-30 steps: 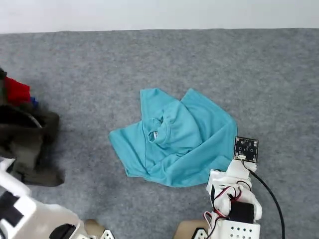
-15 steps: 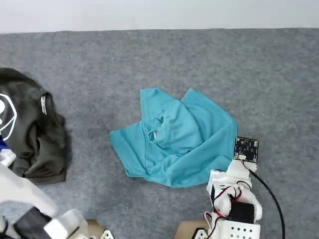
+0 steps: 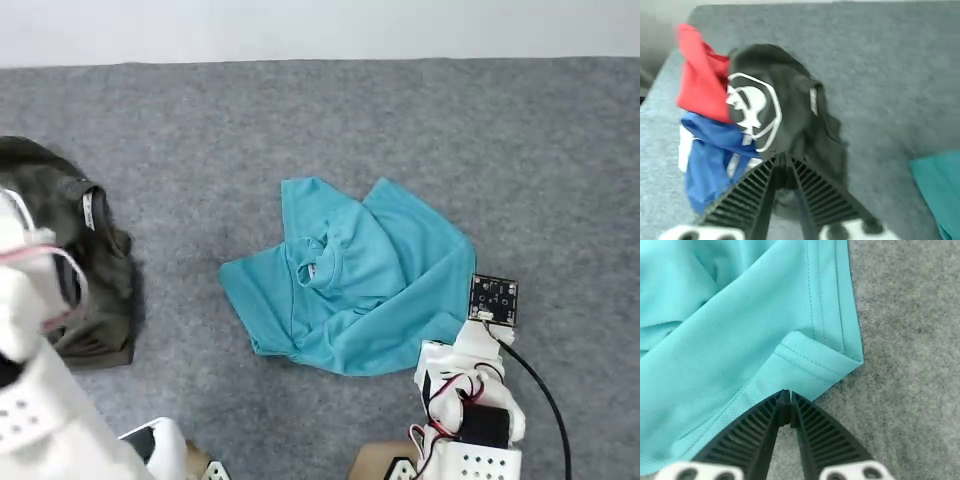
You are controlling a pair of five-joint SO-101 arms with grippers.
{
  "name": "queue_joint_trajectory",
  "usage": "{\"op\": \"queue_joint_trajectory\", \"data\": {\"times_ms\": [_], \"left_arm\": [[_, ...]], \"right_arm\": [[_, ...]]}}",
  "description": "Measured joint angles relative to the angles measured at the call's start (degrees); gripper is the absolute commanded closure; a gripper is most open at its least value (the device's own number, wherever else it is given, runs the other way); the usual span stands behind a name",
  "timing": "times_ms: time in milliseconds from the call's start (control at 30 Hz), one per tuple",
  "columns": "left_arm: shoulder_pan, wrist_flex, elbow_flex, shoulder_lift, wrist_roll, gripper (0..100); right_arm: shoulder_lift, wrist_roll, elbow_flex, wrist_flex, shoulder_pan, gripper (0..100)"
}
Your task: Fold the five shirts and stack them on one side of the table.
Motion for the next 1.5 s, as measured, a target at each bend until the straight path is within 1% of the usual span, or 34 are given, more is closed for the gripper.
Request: {"op": "queue_joint_trajectory", "data": {"times_ms": [200,300,433,500,700,833,933,1000,1133,1300,1400,1500], "left_arm": [[10.4,0.0,13.3,-9.3,0.9,100],[15.8,0.0,20.0,-12.0,3.5,100],[22.3,0.0,25.8,-13.9,4.6,100],[24.1,0.0,26.7,-14.1,4.7,100],[25.9,-0.5,28.7,-14.1,4.7,100],[25.9,-3.0,33.9,-13.7,4.7,100],[25.9,-4.0,35.3,-9.9,4.7,100],[25.9,-4.4,34.7,-6.2,4.7,100],[25.9,-4.4,29.2,2.5,4.7,100],[26.5,-4.4,22.8,14.4,4.7,99],[29.2,-4.7,20.4,22.2,4.7,99],[33.7,-4.9,18.4,29.4,4.7,95]], "right_arm": [[0.0,0.0,0.0,0.0,0.0,99.0],[0.0,0.0,0.0,0.0,0.0,99.0],[0.0,0.0,0.0,0.0,-0.8,99.0],[0.0,0.0,0.0,0.7,-2.4,99.0],[0.0,0.0,-0.7,1.2,-3.1,99.1],[-0.2,0.0,-8.4,1.1,-3.0,99.1],[-0.3,0.0,-16.7,1.9,-3.0,99.1],[3.5,0.0,-22.4,2.5,-2.9,99.1],[15.6,0.0,-34.2,5.3,-2.8,99.1],[35.1,0.5,-46.3,9.9,-3.0,99.1],[44.7,3.5,-50.6,11.6,-3.8,99.1],[50.5,10.1,-53.5,12.3,-4.7,99.1]]}}
